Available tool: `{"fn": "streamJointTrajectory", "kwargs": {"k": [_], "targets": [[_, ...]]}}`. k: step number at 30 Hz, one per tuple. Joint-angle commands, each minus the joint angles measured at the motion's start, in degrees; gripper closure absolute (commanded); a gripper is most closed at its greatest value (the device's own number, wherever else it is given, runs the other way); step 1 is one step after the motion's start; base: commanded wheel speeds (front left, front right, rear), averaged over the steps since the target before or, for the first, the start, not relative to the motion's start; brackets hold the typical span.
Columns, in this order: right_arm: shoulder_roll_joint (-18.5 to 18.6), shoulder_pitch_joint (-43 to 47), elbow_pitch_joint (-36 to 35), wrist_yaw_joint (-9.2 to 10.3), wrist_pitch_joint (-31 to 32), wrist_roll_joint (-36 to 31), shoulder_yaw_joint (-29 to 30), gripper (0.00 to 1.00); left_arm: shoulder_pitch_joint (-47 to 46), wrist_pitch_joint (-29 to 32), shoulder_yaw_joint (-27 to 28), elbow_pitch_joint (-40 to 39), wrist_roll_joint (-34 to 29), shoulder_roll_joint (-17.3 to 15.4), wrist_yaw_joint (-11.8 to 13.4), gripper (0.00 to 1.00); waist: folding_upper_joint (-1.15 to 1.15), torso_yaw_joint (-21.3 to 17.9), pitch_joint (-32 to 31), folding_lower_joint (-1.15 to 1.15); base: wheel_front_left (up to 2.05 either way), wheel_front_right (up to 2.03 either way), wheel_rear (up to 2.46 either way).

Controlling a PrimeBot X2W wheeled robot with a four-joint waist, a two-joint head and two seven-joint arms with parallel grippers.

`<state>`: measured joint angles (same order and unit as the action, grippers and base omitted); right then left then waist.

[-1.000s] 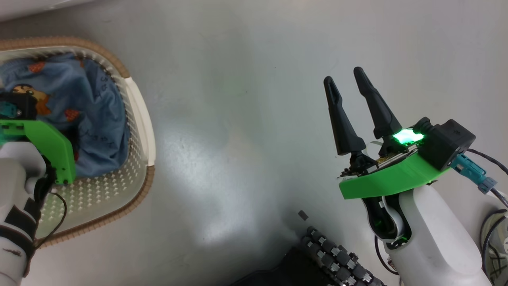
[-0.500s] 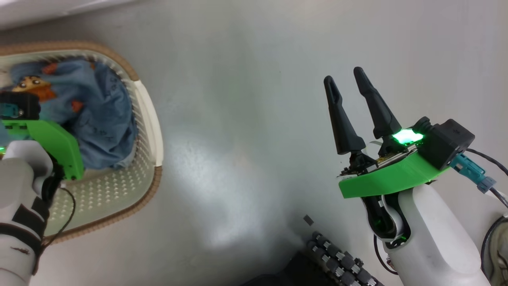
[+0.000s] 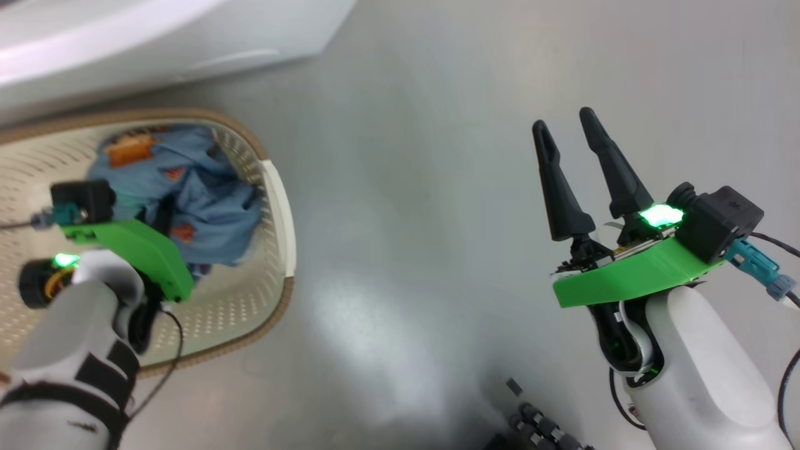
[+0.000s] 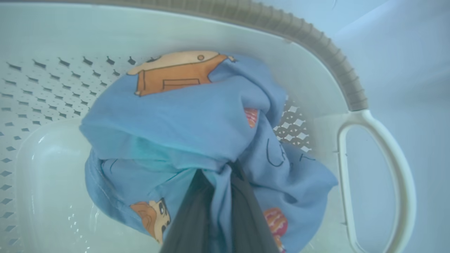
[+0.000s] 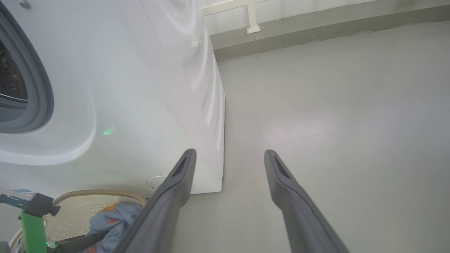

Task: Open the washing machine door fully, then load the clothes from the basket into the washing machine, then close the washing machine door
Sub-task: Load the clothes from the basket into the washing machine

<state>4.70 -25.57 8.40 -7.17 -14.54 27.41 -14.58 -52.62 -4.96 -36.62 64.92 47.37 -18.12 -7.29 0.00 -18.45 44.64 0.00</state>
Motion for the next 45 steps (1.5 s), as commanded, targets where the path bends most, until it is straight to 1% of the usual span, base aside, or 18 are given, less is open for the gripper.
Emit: {"fn": "streamJointTrajectory", "kwargs": {"k": [1,12,15,16,22,25,29,32,38,45], "targets": [[0.83,1.84,-0.81,-0.32,-0.46,-0.26,-0.66,0.00,1.83,-0.79,0.98,-1.09,0.50,-1.30,-0.18,1.00,0.00,1.99,-3.61,0.00,0.00,0.00,0.00],[3.67,5.03,0.98,-0.32,-0.46,1.10,-0.61,0.00,10.64,-6.50,-1.51,-11.80,8.86,-2.73,-0.19,1.00,0.00,4.56,-13.30,0.00,0.00,0.00,0.00],[4.62,5.92,1.36,-0.32,-0.46,1.46,-0.55,0.00,12.35,-7.94,-1.84,-13.77,10.33,-2.93,-0.19,1.00,0.00,5.29,-15.82,0.00,0.00,0.00,0.00],[5.23,6.37,1.56,-0.32,-0.46,1.74,-0.56,0.00,13.39,-8.63,-2.09,-15.09,10.99,-2.97,-0.19,1.00,0.00,5.75,-17.50,0.00,0.00,0.00,0.00],[7.11,7.64,2.35,-0.32,-0.46,2.66,-0.80,0.00,16.27,-9.82,-1.64,-19.71,11.89,-3.45,-0.19,1.00,0.00,7.18,-22.61,0.00,0.00,0.00,0.00],[8.02,8.39,2.72,-0.32,-0.46,3.09,-0.96,0.00,17.73,-9.98,0.01,-22.60,11.57,-3.82,-0.19,1.00,0.00,7.96,-24.91,0.00,0.00,0.00,0.00],[9.23,9.40,3.19,-0.32,-0.46,3.72,-1.24,0.00,20.58,-10.01,4.68,-27.14,9.41,-3.78,-0.19,1.00,0.00,9.18,-27.86,0.00,0.00,0.00,0.00],[10.08,10.21,3.52,-0.32,-0.46,4.25,-1.43,0.00,23.21,-10.02,8.41,-30.58,7.29,-3.12,0.02,1.00,0.00,10.23,-29.84,0.00,0.00,0.00,0.00],[11.33,11.62,3.99,-0.32,-0.46,5.13,-1.77,0.00,28.33,-10.03,13.82,-37.24,2.79,-1.64,1.05,1.00,0.00,12.43,-33.20,0.00,0.00,0.00,0.00],[12.32,12.73,4.45,-0.32,-0.46,6.06,-2.29,0.00,33.13,-10.03,18.23,-43.54,-1.01,-1.23,2.71,1.00,0.00,13.96,-36.72,0.00,0.00,0.00,0.00]]}}
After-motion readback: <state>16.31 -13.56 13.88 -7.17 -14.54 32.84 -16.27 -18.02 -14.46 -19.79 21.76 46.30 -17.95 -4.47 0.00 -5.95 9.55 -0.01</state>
